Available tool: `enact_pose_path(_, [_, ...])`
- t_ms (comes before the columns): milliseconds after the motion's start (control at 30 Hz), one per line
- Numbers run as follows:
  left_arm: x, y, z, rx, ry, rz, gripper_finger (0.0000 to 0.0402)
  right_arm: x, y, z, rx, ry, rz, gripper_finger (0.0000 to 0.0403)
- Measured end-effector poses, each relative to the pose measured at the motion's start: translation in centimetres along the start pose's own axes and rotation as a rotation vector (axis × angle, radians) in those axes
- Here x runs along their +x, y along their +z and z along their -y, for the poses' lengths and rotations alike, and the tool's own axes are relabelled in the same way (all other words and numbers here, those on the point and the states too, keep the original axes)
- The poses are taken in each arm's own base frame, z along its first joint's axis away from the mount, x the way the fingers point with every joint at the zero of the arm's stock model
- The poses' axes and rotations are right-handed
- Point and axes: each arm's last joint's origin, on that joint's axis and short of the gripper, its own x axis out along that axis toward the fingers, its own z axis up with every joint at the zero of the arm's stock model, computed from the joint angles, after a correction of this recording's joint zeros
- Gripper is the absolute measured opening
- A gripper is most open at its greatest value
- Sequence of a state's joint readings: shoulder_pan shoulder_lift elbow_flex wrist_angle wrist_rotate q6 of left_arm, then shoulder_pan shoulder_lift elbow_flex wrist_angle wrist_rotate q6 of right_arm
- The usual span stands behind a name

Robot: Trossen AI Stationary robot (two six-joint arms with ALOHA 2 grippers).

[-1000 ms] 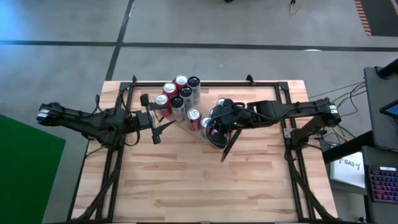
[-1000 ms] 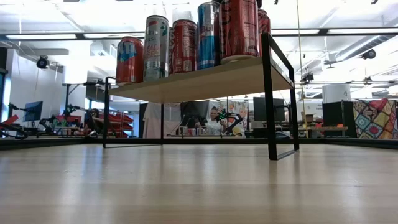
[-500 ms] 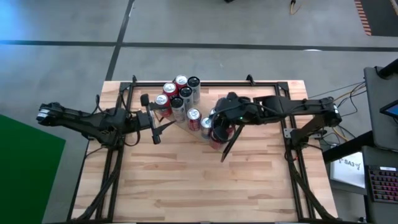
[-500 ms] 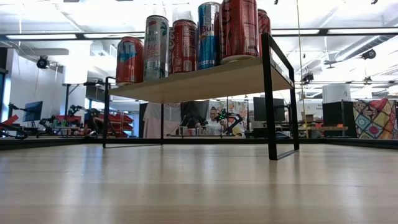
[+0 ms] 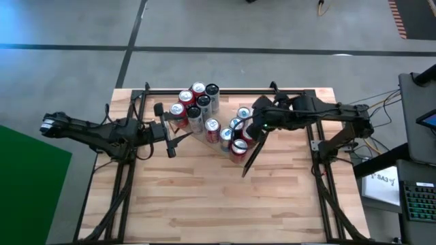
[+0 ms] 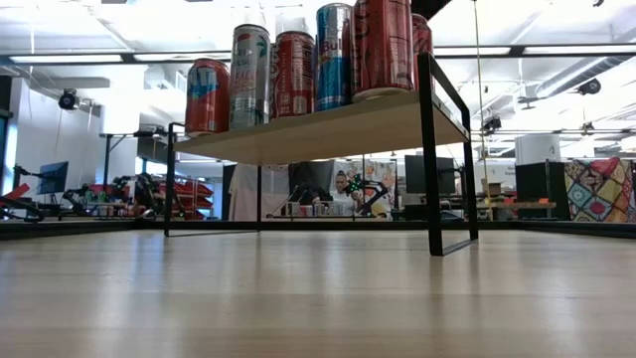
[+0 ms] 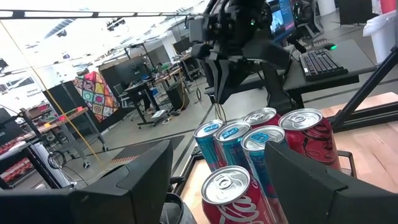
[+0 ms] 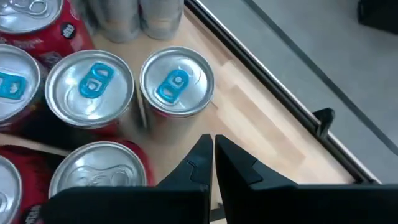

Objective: Place canned beverage on shelf
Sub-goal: Return to Home Position

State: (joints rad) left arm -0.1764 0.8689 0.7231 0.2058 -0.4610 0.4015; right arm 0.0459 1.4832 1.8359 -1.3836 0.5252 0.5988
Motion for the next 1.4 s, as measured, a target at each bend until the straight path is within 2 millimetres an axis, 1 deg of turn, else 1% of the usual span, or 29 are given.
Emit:
enact_pose_path(100, [0.0,0.0,0.0,0.000,0.000,0.000,0.0240,-0.1,0.0,-0.2,0.016,0.009,0.002,0.0009])
enact_pose_path(200, [0.0,0.0,0.0,0.000,0.000,0.000,0.0240,-0.8,-0.2,-0.6,0.022,0.040,0.012,0.0009])
enact_pose_path(400, [0.0,0.0,0.0,-0.002,0.000,-0.001,0.0240,-2.5,-0.9,-2.0,-0.021,0.119,0.032,0.0009])
enact_pose_path(567, [0.0,0.0,0.2,-0.016,-0.017,0.004,0.0240,-3.3,-2.5,-3.7,-0.100,0.139,0.042,0.0009])
enact_pose_path(667, [-0.2,0.2,0.5,-0.028,-0.082,0.031,0.0240,-3.5,-3.7,-4.7,-0.151,0.122,0.069,0.0009])
enact_pose_path(800, [-0.6,0.5,1.2,-0.048,-0.141,0.056,0.0240,-3.9,-5.2,-6.3,-0.256,0.143,0.110,0.0009])
enact_pose_path(967, [-2.2,1.0,1.3,-0.050,-0.196,0.064,0.0240,-3.9,-5.9,-7.8,-0.369,0.183,0.183,0.0009])
enact_pose_path(1133, [-4.9,1.3,0.0,-0.064,-0.233,0.070,0.0240,-3.2,-6.3,-8.4,-0.483,0.236,0.250,0.0009])
enact_pose_path(1267, [-6.7,0.4,-1.0,-0.121,-0.227,0.095,0.0240,-2.7,-7.3,-7.7,-0.530,0.323,0.324,0.0009])
enact_pose_path(1400, [-8.1,-1.0,-1.4,-0.162,-0.214,0.133,0.0240,-2.4,-8.8,-5.8,-0.514,0.384,0.417,0.0009])
